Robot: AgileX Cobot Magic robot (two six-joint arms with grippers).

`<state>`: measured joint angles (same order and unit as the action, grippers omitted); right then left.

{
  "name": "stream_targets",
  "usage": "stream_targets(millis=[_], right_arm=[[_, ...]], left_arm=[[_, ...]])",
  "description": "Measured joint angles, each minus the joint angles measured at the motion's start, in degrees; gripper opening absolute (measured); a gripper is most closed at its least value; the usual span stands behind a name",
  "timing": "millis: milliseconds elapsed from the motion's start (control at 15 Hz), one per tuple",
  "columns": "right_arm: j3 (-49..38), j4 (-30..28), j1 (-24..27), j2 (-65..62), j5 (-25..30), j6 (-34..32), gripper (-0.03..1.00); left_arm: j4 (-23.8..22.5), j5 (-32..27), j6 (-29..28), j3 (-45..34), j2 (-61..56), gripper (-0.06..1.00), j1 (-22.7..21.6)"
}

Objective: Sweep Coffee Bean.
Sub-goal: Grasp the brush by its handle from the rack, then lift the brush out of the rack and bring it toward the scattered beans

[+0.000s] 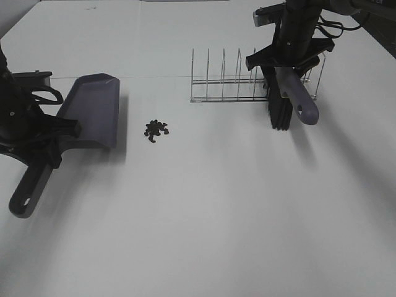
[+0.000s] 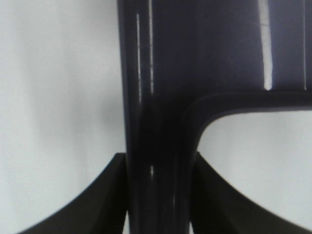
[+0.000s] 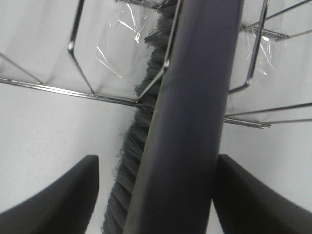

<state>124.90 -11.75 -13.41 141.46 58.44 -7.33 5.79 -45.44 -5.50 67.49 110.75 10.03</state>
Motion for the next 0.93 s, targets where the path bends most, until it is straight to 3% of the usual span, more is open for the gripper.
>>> stream_targets(millis=[333, 533, 933], right_arm=[[0.0, 0.63, 0.06, 0.0, -1.09, -0.74, 0.5], [0.0, 0.11, 0.17, 0.0, -0.92, -0.86, 0.35], [0.11, -0.06, 0.29, 0.0, -0.11, -1.32, 0.34]], left_arm=[[0.0, 0.0, 0.06, 0.0, 0.0, 0.35, 0.0], [0.0, 0.0, 0.06, 0.0, 0.0, 0.35, 0.0], [0.0, 0.0, 0.06, 0.0, 0.0, 0.35, 0.0]])
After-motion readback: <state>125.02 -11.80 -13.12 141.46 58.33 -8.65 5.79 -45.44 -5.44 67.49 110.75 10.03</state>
